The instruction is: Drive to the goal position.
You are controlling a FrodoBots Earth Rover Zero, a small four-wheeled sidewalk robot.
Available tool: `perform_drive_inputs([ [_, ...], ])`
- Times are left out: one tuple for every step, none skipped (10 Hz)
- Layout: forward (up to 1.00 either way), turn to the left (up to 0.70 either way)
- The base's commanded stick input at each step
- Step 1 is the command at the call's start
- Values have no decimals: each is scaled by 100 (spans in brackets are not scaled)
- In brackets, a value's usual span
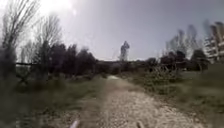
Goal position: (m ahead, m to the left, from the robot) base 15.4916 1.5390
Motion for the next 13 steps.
perform_drive_inputs([
  [100, 0],
  [100, 0],
  [100, -3],
  [100, -10],
  [100, -19],
  [100, -36],
  [100, -39],
  [100, -40],
  [100, -27],
  [100, 0],
  [100, 0],
  [100, 0],
  [100, 0],
])
